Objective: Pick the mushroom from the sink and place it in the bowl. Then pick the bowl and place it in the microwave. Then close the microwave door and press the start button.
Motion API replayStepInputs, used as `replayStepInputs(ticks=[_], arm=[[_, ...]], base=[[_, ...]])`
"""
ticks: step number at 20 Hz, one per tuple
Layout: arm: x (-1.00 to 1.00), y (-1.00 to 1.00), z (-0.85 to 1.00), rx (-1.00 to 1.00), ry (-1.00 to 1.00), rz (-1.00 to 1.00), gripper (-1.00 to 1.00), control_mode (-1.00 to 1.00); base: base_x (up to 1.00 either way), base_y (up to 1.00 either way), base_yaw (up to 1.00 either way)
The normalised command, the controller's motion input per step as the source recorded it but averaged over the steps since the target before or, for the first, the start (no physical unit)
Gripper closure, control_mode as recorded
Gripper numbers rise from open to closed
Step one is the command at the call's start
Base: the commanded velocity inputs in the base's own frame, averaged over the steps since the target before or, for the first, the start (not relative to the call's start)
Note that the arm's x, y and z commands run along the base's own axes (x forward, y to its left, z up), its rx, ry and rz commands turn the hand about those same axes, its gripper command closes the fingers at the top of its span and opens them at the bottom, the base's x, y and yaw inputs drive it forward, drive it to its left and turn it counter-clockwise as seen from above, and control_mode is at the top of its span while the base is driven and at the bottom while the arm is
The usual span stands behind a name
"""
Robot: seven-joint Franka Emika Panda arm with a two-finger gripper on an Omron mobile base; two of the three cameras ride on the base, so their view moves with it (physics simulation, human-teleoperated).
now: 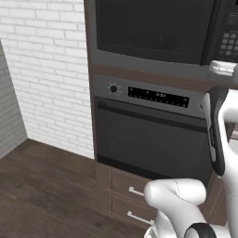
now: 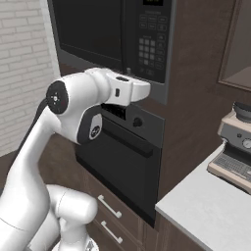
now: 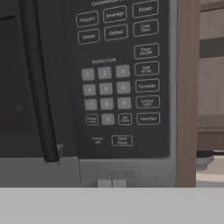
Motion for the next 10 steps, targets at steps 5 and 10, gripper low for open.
replayStepInputs(ticks=[5,10], arm=[[0.25,-0.19,0.0,0.0,0.04,0.0,1.0,-1.0],[0.15,-0.25,0.0,0.01,0.03,0.0,1.0,-1.0]], base=[[0.0,0.0,0.0],[0.0,0.0,0.0]])
